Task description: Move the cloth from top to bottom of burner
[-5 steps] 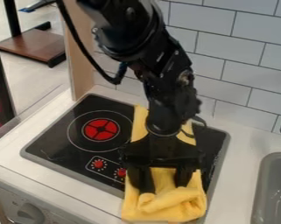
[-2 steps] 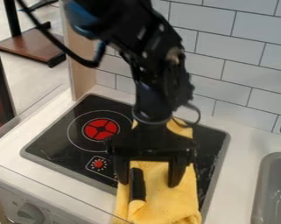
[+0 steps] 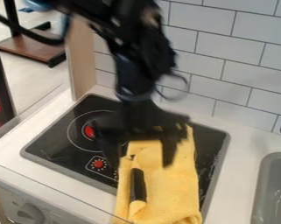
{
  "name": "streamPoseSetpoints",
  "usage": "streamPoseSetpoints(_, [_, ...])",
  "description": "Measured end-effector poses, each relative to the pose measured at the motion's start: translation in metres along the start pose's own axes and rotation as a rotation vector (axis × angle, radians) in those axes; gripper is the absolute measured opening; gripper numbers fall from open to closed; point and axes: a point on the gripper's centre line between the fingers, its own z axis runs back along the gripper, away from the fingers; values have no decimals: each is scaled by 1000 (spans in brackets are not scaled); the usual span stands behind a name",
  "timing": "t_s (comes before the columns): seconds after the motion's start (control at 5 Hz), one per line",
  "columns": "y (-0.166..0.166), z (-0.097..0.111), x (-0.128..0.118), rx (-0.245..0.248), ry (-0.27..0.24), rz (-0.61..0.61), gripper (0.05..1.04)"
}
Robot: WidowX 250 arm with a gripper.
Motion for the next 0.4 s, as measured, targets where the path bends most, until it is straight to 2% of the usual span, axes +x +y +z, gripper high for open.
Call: streamPoseSetpoints(0.4, [-1,1,-1,-5,3,-6,999])
